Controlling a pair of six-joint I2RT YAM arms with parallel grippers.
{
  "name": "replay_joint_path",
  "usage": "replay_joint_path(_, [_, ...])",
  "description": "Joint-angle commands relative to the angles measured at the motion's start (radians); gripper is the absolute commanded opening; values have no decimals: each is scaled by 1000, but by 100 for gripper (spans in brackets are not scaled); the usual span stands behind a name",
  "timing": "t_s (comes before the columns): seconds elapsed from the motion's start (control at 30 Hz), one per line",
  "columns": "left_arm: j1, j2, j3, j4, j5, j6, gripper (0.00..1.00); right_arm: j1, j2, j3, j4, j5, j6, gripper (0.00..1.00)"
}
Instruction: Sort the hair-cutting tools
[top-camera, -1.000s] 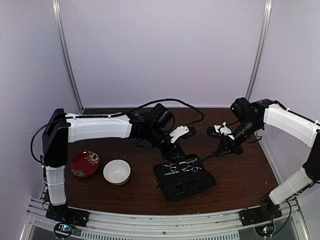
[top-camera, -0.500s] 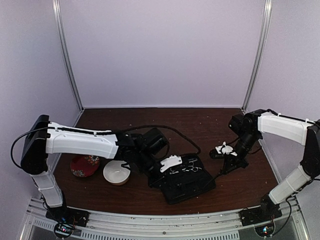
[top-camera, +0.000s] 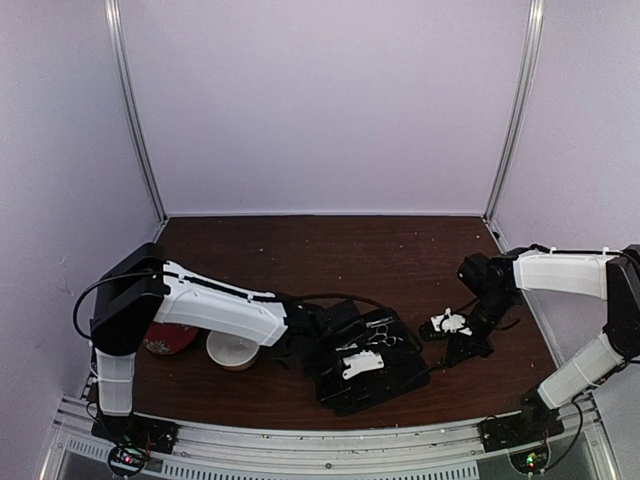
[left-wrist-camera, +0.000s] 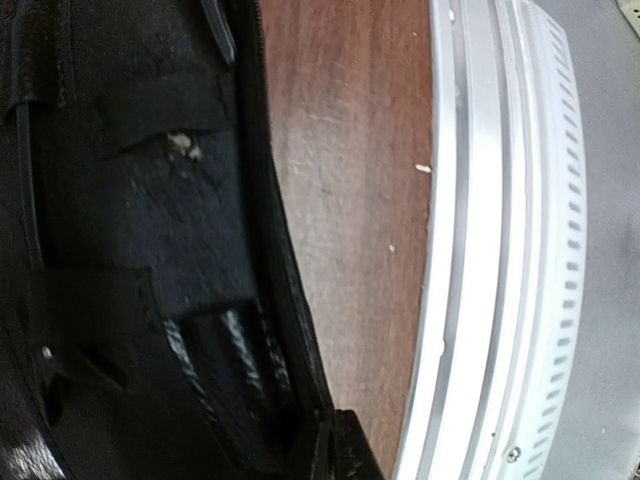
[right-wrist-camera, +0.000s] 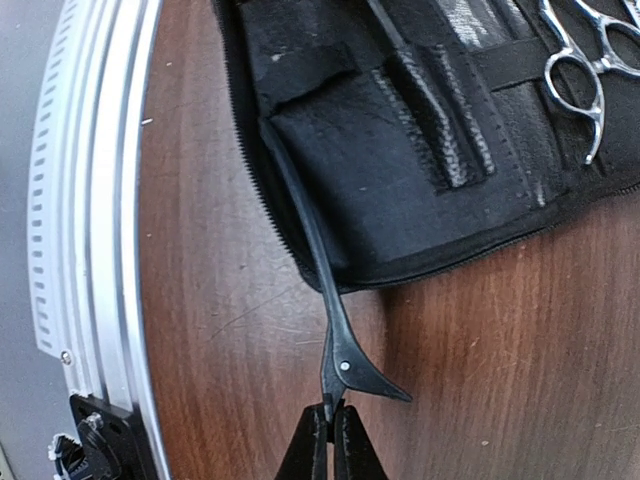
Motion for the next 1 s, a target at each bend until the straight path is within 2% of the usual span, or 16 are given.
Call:
replay_joint_path(0.0, [-1,46,43,-20,-42,-7,6,3,9,-4,108,68,71,0])
replay_joint_path(0.37, [-1,47,41,-90,-179,0,2,8,-3,6,145,87,108,0])
replay_joint_path(0.57, [-1,45,29,-89,-223,-4,2,55,-12,-7,124,102,56,0])
replay_joint_path(0.83, [-1,37,23,-70,-250,-19,2,112,29,2,149,86,85,0])
replay_joint_path(0.97, [-1,29,14,-55,-276,-26,2,146,50,7,163,89,78,5])
